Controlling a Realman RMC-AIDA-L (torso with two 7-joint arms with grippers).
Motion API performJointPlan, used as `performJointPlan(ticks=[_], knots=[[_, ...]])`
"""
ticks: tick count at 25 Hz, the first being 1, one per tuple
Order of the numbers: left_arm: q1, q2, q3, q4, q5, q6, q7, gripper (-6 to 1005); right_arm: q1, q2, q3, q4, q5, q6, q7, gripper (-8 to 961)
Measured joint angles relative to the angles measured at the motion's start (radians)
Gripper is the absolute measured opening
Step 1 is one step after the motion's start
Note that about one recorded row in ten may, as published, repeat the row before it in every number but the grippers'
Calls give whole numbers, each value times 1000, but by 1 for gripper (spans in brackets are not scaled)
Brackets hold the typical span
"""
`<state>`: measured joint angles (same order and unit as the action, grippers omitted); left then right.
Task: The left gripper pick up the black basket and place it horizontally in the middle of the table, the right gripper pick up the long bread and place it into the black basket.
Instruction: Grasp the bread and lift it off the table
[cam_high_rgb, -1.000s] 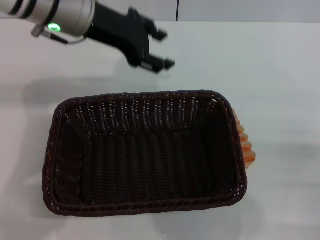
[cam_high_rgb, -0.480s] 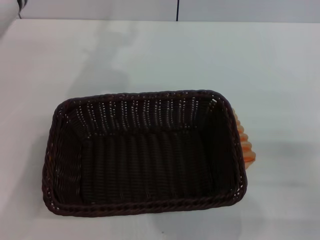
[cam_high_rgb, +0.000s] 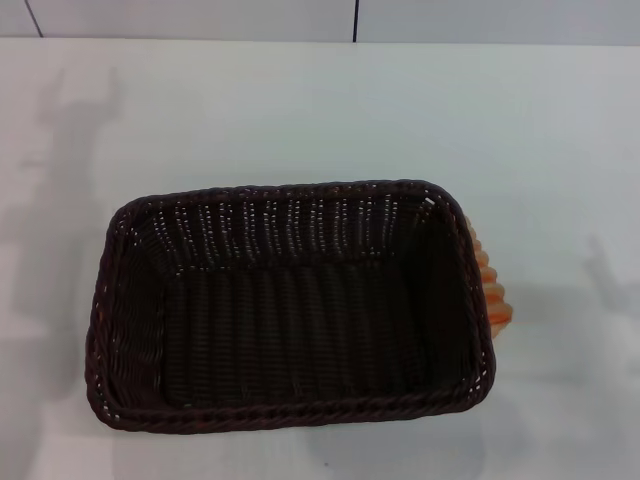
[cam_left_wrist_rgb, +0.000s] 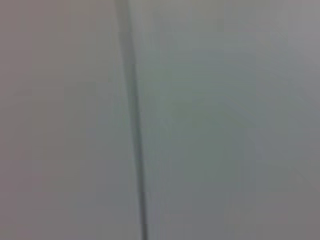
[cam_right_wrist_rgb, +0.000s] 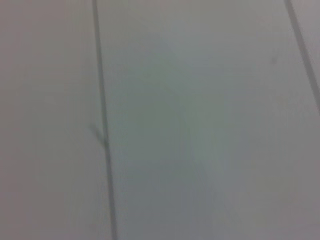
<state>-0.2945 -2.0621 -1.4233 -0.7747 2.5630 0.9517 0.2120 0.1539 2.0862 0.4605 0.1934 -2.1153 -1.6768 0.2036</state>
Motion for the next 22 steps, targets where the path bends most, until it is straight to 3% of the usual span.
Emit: performJointPlan(ticks=[1, 4, 5, 8, 18, 22], knots=[[-18, -1, -20, 75, 15, 19, -64, 751, 0, 0, -46, 5, 0, 30, 0, 759], [-36, -2, -33, 134, 25, 32, -107, 747, 4, 0, -92, 15, 0, 82, 0, 759], [-63, -2, -49, 231, 36, 43, -147, 746, 8, 1, -113, 21, 0, 105, 0, 759], [-79, -2, -58, 287, 53, 50, -169, 742, 44, 2, -172, 56, 0, 230, -1, 759], [-100, -2, -26, 320, 90, 54, -179, 743, 173, 4, -253, 126, -2, 507, -1, 759], [-108, 1, -9, 325, 99, 58, -178, 743, 193, 5, -252, 142, -1, 573, -1, 759]])
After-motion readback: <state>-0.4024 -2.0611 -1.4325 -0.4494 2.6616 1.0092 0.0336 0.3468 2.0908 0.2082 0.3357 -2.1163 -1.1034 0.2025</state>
